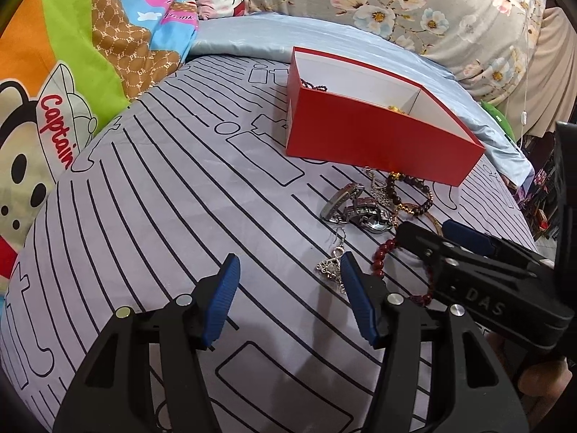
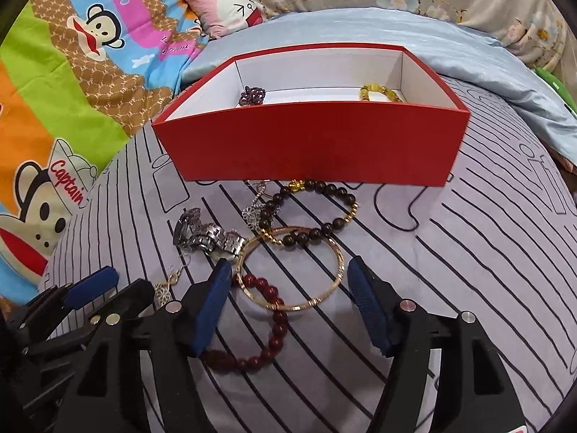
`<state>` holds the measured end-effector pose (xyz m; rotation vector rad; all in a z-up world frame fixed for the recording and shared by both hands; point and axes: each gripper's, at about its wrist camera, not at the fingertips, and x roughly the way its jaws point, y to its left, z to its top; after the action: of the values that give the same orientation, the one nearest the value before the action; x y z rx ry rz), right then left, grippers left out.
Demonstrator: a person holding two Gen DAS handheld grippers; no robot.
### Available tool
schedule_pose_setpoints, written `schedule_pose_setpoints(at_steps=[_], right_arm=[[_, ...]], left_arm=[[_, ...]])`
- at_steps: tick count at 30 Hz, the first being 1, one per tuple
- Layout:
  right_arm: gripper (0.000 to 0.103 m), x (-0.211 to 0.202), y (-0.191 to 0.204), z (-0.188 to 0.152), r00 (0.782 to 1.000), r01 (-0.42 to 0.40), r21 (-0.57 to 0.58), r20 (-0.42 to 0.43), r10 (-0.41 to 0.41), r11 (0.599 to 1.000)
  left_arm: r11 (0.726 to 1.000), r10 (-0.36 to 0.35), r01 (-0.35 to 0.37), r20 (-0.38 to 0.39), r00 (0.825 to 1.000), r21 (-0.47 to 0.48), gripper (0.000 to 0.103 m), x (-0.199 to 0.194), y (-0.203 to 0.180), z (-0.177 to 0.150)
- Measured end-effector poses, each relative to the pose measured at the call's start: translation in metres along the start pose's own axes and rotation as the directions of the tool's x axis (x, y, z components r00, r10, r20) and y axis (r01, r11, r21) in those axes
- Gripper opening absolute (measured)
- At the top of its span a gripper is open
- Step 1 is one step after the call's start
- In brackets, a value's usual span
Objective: Organize jewelry
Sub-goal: 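Lower the open right tool around the gold bangle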
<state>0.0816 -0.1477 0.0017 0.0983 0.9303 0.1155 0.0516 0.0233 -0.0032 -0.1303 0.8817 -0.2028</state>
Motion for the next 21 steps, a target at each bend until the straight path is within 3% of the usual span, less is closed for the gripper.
schedule_pose_setpoints(at_steps=[9, 21], right_arm=[[0.060, -0.001, 0.000, -0.001, 0.999, 0.037, -0.015, 0.016, -0.036, 0.999], [0.060, -0.038, -0.019, -0.017, 0.998, -0.016, 0.030, 0.055, 0.015, 0.999]], left_arm=[[1.000, -0.019, 0.019, -0.005, 1.000, 0.011, 0.055, 0.001, -0.002, 0.000], [0.997, -0.018, 0.019, -0.018, 1.000, 0.070, 0.054, 0.006, -0.017, 0.000]])
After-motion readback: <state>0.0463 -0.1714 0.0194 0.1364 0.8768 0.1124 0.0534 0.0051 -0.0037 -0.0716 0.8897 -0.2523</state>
